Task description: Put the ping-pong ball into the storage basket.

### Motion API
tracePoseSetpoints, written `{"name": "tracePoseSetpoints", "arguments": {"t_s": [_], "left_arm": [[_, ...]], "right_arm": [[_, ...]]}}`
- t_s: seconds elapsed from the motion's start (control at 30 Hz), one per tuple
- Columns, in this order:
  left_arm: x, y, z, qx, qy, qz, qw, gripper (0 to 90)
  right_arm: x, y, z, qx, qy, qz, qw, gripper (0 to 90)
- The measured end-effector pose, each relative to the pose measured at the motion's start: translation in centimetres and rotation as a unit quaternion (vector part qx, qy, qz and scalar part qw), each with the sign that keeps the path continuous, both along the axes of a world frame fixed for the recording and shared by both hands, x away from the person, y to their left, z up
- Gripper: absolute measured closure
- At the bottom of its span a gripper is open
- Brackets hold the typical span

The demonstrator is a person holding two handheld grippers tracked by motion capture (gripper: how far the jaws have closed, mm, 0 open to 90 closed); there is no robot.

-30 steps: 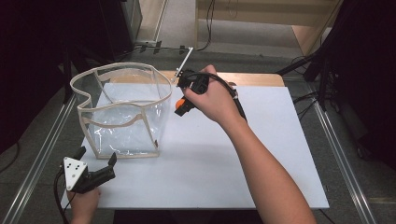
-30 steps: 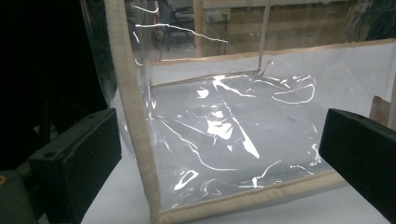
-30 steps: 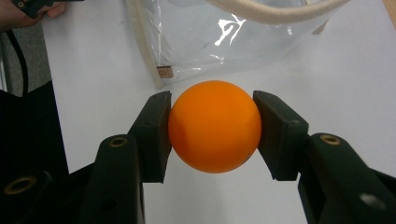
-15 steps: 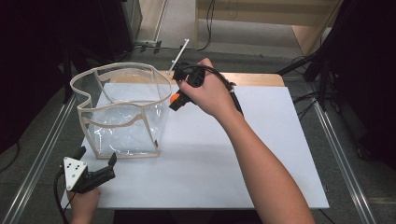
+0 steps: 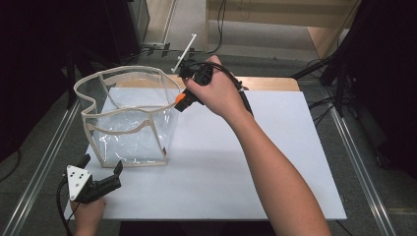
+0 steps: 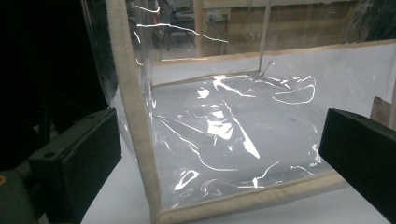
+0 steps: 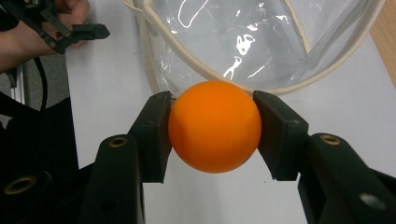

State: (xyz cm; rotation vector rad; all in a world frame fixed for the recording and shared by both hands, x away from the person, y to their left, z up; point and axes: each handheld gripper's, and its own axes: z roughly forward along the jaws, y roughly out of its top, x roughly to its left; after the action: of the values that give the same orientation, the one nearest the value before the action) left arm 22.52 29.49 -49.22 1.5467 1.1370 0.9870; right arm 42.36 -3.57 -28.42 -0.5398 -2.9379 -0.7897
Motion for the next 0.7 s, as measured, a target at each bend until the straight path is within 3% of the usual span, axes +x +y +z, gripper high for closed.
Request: {"name": "tracePoseSetpoints", "arguments": {"t_s": [0.7], "left_arm": [[0.0, 0.1, 0.0, 0.0, 0.0, -0.001, 1.0, 0.0]], "right_arm": [[0.8, 1.3, 0.9, 0.002, -0.009, 0.003, 0.9999, 47.4]]}}
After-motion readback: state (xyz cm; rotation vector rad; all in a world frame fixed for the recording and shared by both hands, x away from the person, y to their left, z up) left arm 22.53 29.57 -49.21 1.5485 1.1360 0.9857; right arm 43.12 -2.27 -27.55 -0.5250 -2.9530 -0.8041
